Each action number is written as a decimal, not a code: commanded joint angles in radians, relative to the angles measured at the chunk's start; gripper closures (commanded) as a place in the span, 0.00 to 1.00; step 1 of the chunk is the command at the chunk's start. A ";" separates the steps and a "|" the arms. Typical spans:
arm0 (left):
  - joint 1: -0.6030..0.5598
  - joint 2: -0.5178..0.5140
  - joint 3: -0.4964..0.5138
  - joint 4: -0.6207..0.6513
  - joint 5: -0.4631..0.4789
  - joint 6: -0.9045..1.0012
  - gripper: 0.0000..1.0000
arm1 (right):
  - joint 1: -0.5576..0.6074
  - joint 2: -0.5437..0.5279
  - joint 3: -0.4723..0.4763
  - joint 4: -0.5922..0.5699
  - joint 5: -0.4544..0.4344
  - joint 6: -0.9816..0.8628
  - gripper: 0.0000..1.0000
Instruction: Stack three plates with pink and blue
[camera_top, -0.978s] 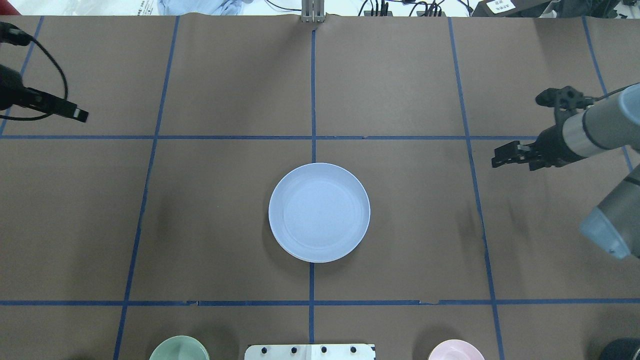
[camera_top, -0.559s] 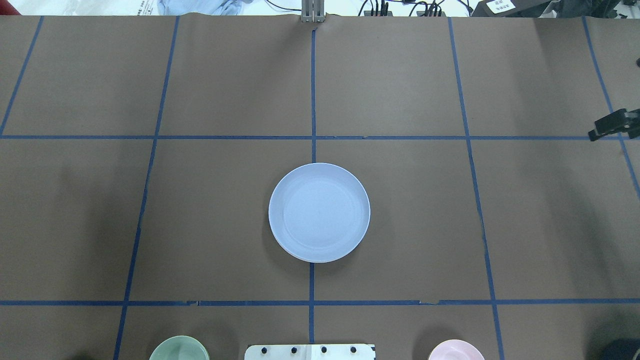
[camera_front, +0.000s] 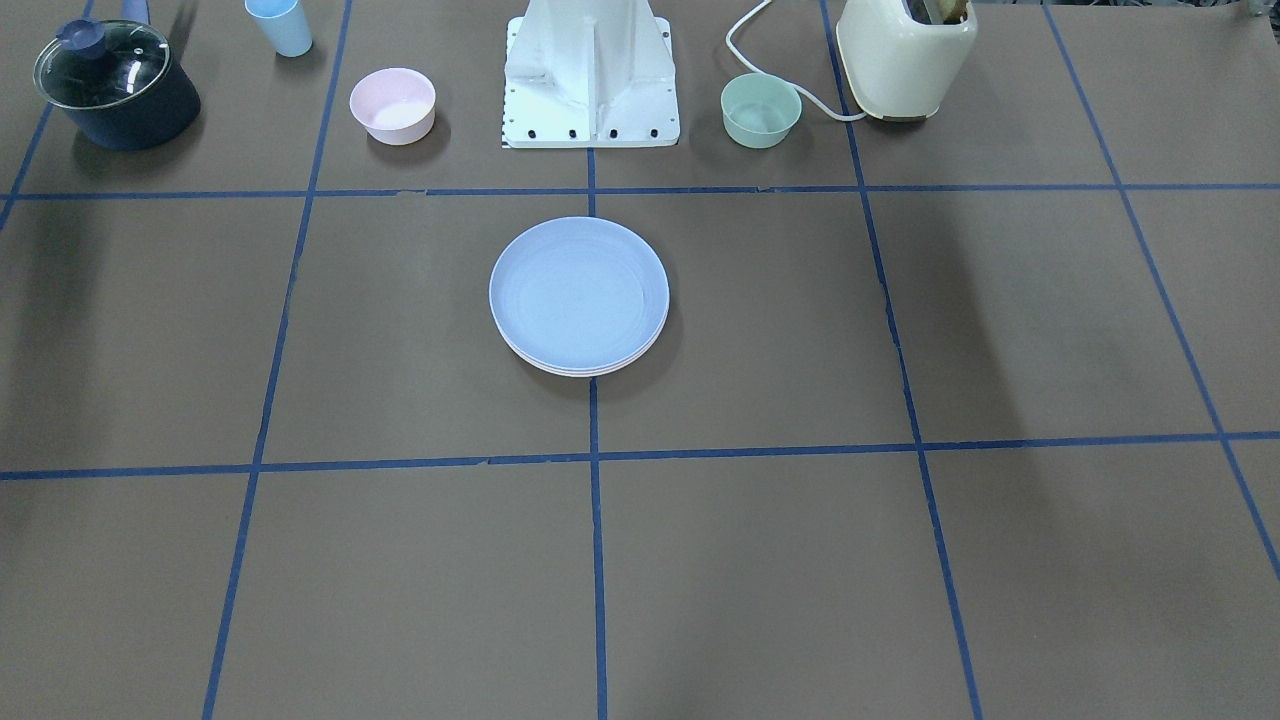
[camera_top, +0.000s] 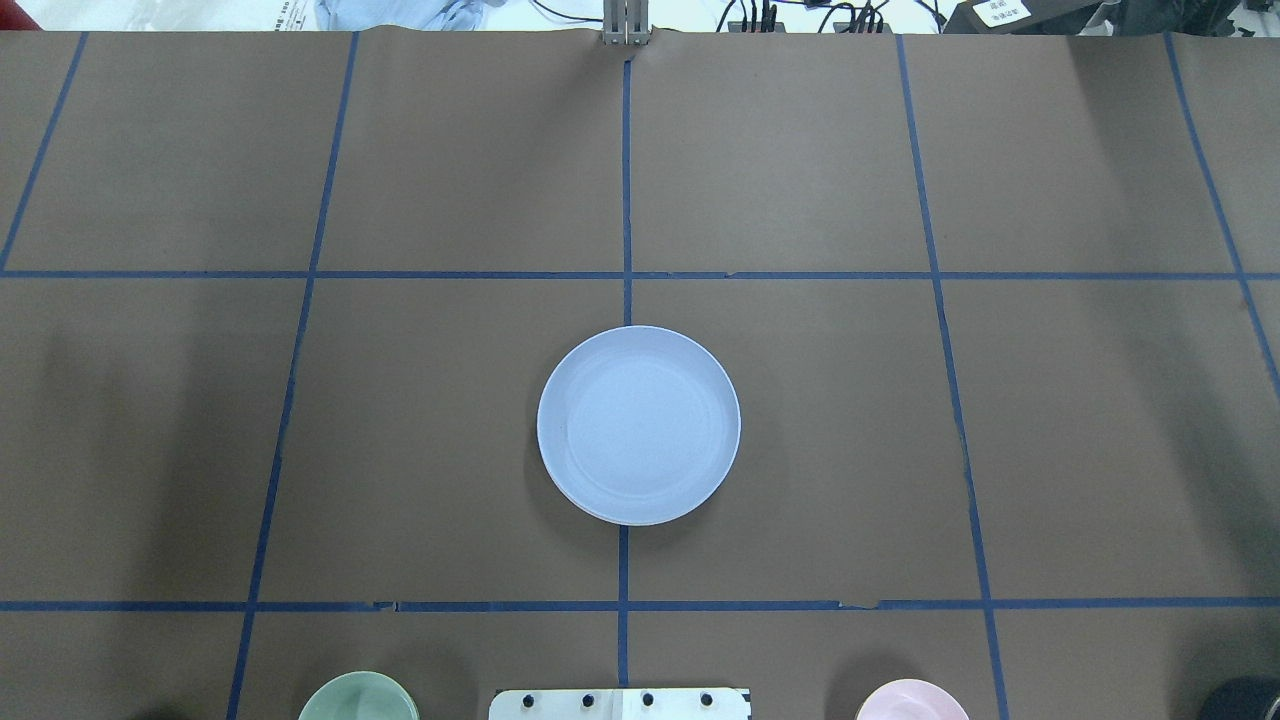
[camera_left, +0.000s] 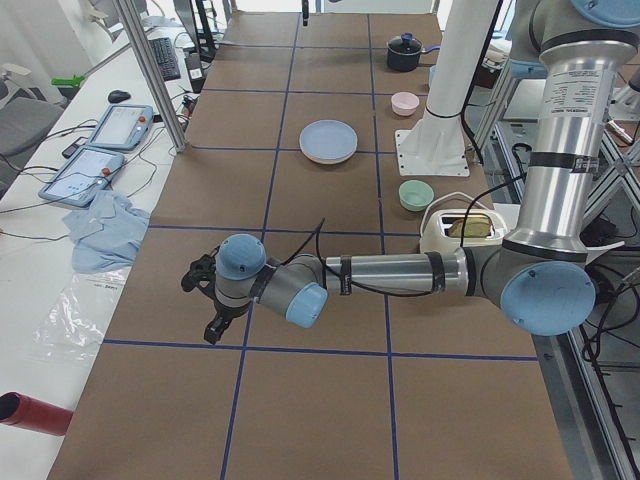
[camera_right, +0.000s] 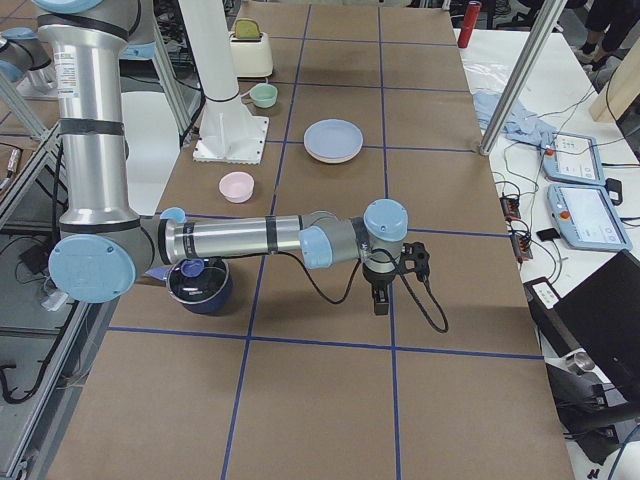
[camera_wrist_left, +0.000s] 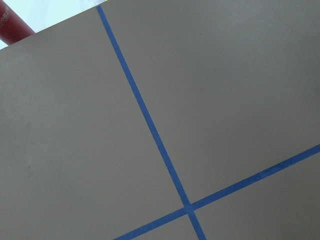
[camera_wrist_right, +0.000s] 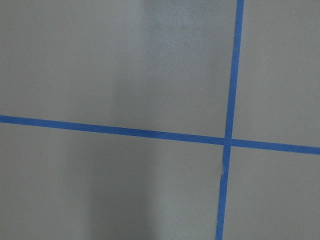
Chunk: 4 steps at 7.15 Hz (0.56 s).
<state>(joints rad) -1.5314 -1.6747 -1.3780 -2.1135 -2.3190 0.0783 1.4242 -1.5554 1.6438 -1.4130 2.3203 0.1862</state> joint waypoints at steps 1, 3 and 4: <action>-0.003 0.003 -0.003 0.000 -0.008 -0.005 0.00 | 0.002 0.001 -0.002 0.000 -0.005 -0.002 0.00; -0.003 0.004 -0.012 -0.008 -0.005 -0.008 0.00 | 0.002 0.000 -0.007 0.006 0.001 -0.001 0.00; -0.003 0.007 -0.016 -0.013 -0.006 -0.008 0.00 | 0.001 0.003 -0.009 0.008 0.002 -0.001 0.00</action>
<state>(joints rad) -1.5338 -1.6703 -1.3898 -2.1205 -2.3252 0.0711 1.4259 -1.5546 1.6367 -1.4074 2.3191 0.1851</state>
